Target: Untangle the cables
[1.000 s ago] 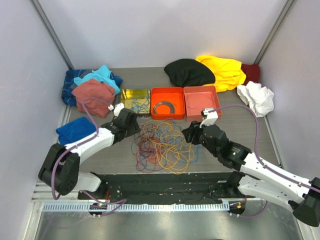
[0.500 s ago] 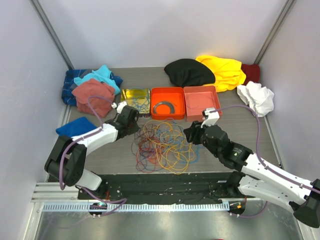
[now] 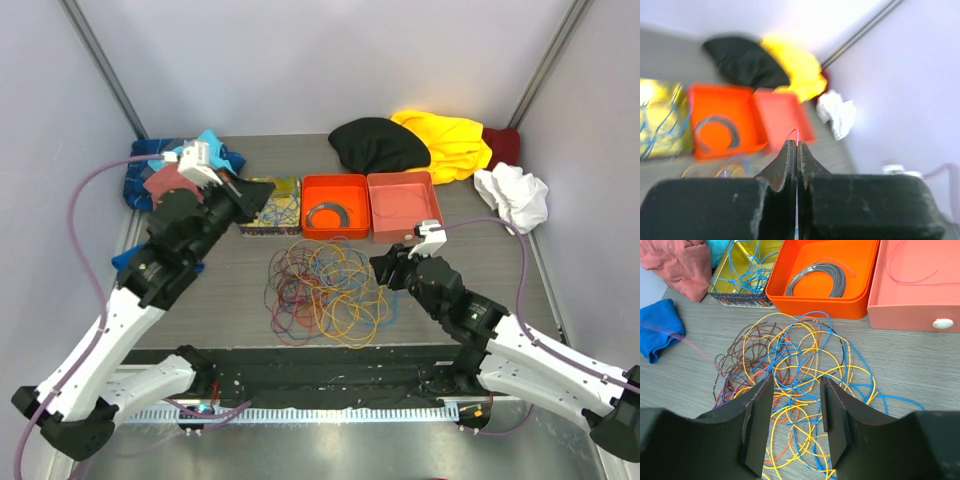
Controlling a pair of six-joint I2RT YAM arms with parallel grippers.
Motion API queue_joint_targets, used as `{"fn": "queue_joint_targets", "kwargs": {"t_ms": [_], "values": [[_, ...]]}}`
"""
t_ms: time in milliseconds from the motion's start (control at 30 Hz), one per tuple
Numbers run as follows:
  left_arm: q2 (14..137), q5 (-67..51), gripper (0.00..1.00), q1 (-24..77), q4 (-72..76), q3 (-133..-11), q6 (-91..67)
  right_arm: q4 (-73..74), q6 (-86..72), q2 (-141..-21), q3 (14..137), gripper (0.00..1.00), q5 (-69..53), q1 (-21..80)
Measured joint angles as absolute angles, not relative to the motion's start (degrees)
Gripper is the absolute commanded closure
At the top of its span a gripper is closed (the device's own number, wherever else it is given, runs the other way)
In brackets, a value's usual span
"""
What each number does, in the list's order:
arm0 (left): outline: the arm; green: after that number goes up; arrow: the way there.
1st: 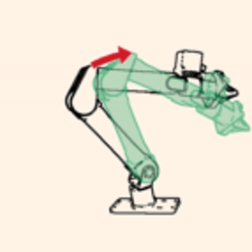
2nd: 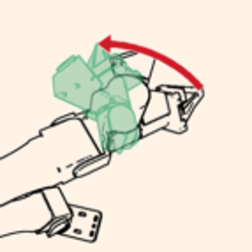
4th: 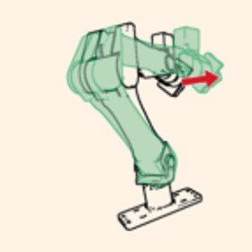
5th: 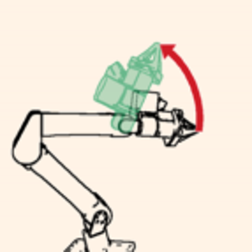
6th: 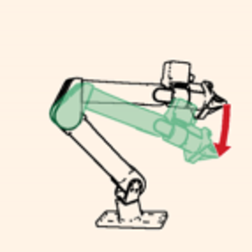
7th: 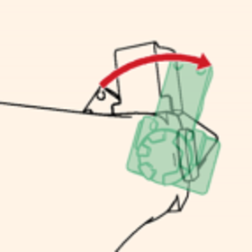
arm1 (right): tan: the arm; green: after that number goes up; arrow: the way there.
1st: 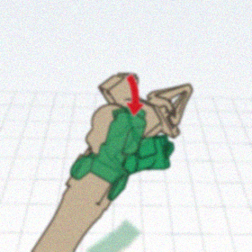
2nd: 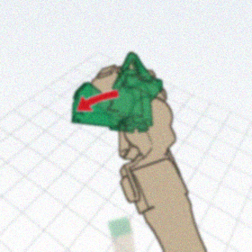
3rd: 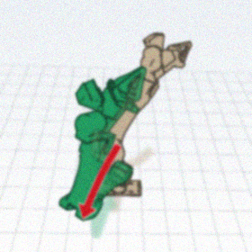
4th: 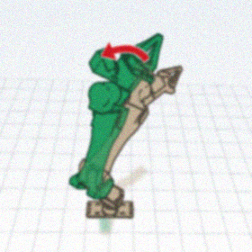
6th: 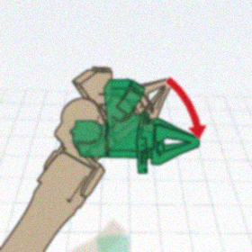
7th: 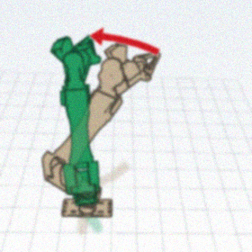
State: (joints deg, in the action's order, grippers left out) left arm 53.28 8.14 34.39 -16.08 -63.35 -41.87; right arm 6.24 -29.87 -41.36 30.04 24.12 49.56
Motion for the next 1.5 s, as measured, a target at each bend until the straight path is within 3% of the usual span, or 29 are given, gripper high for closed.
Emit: {"fn": "queue_joint_targets", "kwargs": {"t_ms": [267,567,733,933,1233,1333,1367,1433,1467,1500], "values": [[56.4,3.2,1.00,35.6,-17.0,-82.3,-37.7,3.5,-30.5,-45.0,31.9,0.49,19.5,50.0],[62.8,-0.1,1.00,35.8,-18.3,-94.9,-35.2,-0.4,-28.3,-49.4,39.6,0.36,11.9,53.9],[64.1,-1.2,1.00,35.9,-18.6,-95.8,-35.3,-6.4,-26.7,-55.4,40.7,0.31,9.8,56.8],[64.3,-1.4,1.00,36.1,-19.1,-95.7,-35.3,-10.7,-25.0,-68.3,44.6,0.31,8.2,58.3],[64.2,-1.4,1.00,36.1,-20.1,-95.8,-35.2,-14.7,-23.7,-77.3,49.5,0.31,8.8,58.5],[64.0,-1.4,1.00,36.1,-20.4,-95.7,-35.2,-16.3,-23.6,-79.7,50.6,0.40,9.6,58.5],[63.8,-1.4,1.00,36.1,-20.5,-95.7,-35.2,-16.5,-23.5,-80.5,51.0,0.57,9.8,58.5],[63.4,-1.4,1.00,36.1,-20.6,-95.7,-35.2,-16.8,-23.1,-82.5,52.3,0.79,10.2,58.5],[63.1,-1.4,1.00,36.1,-20.7,-95.7,-35.2,-17.0,-23.0,-83.1,52.7,0.95,10.3,58.5],[62.7,-1.3,1.00,36.1,-20.9,-95.7,-35.0,-16.9,-23.1,-83.4,52.9,0.99,10.9,58.5]]}}
